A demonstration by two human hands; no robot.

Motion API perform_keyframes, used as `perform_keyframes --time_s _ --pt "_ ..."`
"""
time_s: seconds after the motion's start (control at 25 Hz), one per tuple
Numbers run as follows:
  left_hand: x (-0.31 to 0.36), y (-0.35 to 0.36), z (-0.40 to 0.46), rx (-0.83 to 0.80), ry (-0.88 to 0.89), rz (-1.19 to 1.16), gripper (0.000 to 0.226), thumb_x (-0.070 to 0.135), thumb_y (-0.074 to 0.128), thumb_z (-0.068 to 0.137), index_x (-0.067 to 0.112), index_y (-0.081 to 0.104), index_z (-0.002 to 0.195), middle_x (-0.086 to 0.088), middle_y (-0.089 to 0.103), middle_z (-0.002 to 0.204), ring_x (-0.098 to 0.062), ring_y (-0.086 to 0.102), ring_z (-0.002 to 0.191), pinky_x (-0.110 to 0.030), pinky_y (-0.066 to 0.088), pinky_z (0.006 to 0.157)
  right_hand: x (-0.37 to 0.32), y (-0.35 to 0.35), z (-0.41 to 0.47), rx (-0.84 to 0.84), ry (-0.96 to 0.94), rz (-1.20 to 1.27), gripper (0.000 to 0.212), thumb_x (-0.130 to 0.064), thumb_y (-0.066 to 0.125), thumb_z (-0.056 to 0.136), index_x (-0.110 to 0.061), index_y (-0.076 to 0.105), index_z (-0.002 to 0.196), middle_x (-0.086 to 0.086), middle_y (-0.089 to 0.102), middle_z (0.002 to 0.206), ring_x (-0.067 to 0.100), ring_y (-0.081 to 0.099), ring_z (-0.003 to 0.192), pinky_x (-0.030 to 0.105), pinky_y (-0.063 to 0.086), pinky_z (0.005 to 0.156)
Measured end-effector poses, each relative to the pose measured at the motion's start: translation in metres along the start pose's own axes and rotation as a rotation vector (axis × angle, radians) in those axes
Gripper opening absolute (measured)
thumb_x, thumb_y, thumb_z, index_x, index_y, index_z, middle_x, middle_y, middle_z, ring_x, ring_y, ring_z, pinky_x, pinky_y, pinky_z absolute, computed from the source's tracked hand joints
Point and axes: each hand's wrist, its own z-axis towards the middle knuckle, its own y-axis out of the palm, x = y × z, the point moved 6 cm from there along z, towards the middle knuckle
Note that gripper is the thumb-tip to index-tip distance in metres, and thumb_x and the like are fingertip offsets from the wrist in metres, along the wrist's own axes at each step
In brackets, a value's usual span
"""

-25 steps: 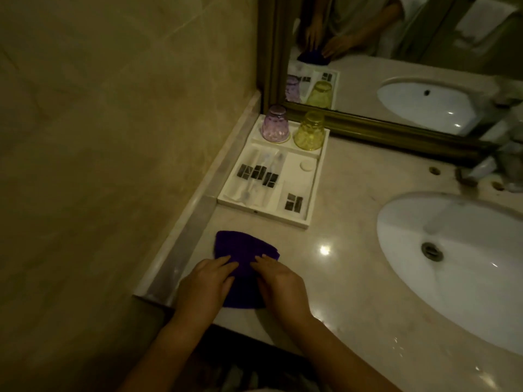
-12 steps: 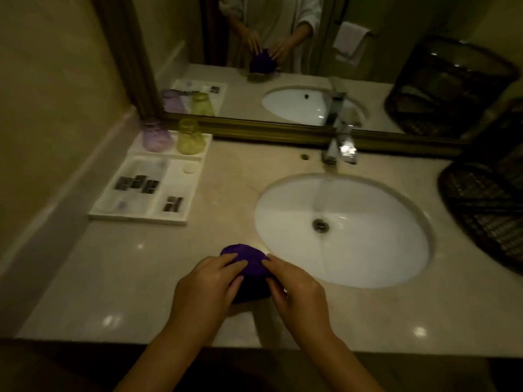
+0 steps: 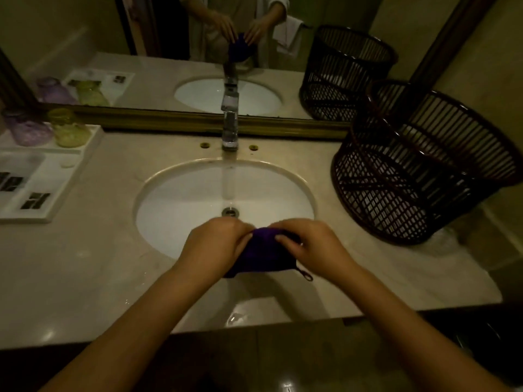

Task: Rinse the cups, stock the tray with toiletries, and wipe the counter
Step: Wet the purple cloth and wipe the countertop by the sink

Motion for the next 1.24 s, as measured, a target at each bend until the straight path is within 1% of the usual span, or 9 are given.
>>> perform_keyframes --time_s 0.16,0.36,0.48,0.64,0.84,0.92,1.0,1.12,1.24 --pt "0.036 0.008 0.048 -0.177 0.059 0.117 0.031 0.027 0.039 0.095 0.020 0.067 0.105 -0.009 0.068 0.095 -0.026 0.061 0.086 -0.040 0.051 0.080 0.043 -0.033 0.006 -0.011 0.051 0.066 0.023 -0.016 0.052 0.090 -0.020 0.066 0.109 0.000 0.070 0.100 0.007 0.058 0.086 0.021 0.048 0.076" --pt "0.047 0.063 0.046 -0.268 -0.009 0.057 0.030 0.024 0.041 0.094 0.014 0.068 0.100 -0.012 0.069 0.094 -0.027 0.063 0.087 -0.038 0.050 0.080 0.087 -0.011 -0.010 -0.121 0.043 0.080 0.022 -0.018 0.049 0.091 -0.019 0.065 0.107 0.001 0.069 0.100 0.012 0.060 0.089 0.023 0.047 0.078" --pt "0.050 0.119 0.018 -0.399 -0.107 0.034 0.032 0.025 0.041 0.095 0.015 0.062 0.116 -0.011 0.065 0.115 -0.028 0.059 0.105 -0.036 0.046 0.091 0.113 0.030 -0.035 -0.255 0.013 0.094 0.025 -0.017 0.046 0.092 -0.018 0.063 0.111 0.004 0.067 0.110 0.018 0.060 0.099 0.022 0.040 0.081" --pt "0.056 0.147 -0.031 -0.047 -0.139 -0.058 0.027 0.017 0.055 0.089 0.013 0.067 0.113 -0.010 0.064 0.121 -0.028 0.060 0.109 -0.033 0.052 0.084 0.135 0.069 -0.072 -0.288 0.013 0.088 0.031 -0.027 0.042 0.095 -0.023 0.061 0.119 -0.003 0.053 0.136 0.010 0.043 0.126 0.018 0.028 0.099" --pt "0.053 0.181 -0.052 -0.068 -0.208 0.062 0.042 0.026 0.046 0.094 0.020 0.045 0.135 -0.005 0.044 0.144 -0.022 0.045 0.129 -0.035 0.042 0.100 0.126 0.073 -0.064 -0.099 0.038 -0.022 0.026 -0.032 0.049 0.092 -0.017 0.068 0.101 0.004 0.067 0.115 0.014 0.061 0.102 0.023 0.045 0.083" --pt "0.056 0.186 -0.059 -0.093 -0.190 0.118 0.049 0.024 0.063 0.083 0.021 0.052 0.130 -0.005 0.052 0.138 -0.021 0.053 0.122 -0.036 0.049 0.089 0.121 0.077 -0.061 -0.111 0.015 -0.036 0.030 -0.029 0.052 0.090 -0.017 0.060 0.116 0.004 0.065 0.117 0.016 0.060 0.102 0.024 0.046 0.083" --pt "0.057 0.191 -0.066 -0.084 -0.194 0.187 0.056 0.027 0.071 0.075 0.023 0.054 0.128 -0.003 0.055 0.135 -0.019 0.055 0.121 -0.039 0.051 0.085 0.126 0.089 -0.066 -0.205 -0.027 -0.118 0.048 -0.030 0.049 0.090 -0.018 0.040 0.136 0.004 0.049 0.138 0.018 0.047 0.124 0.031 0.037 0.101" --pt "0.054 0.198 -0.068 -0.171 -0.232 0.308 0.057 0.034 0.045 0.088 0.028 0.028 0.142 -0.002 0.023 0.153 -0.021 0.019 0.141 -0.061 0.022 0.106 0.137 0.106 -0.074 -0.314 -0.086 -0.330 0.062 -0.038 0.028 0.093 -0.021 0.002 0.147 -0.003 0.004 0.157 0.015 0.001 0.144 0.047 0.000 0.114" --pt "0.048 0.196 -0.061 -0.193 -0.295 0.368 0.058 0.039 0.019 0.093 0.026 -0.004 0.146 0.000 -0.018 0.153 -0.016 -0.028 0.135 -0.058 -0.023 0.103 0.135 0.111 -0.057 -0.355 -0.125 -0.354 0.064 -0.040 0.023 0.092 -0.024 -0.009 0.145 -0.006 -0.013 0.156 0.014 -0.015 0.142 0.054 -0.012 0.109"
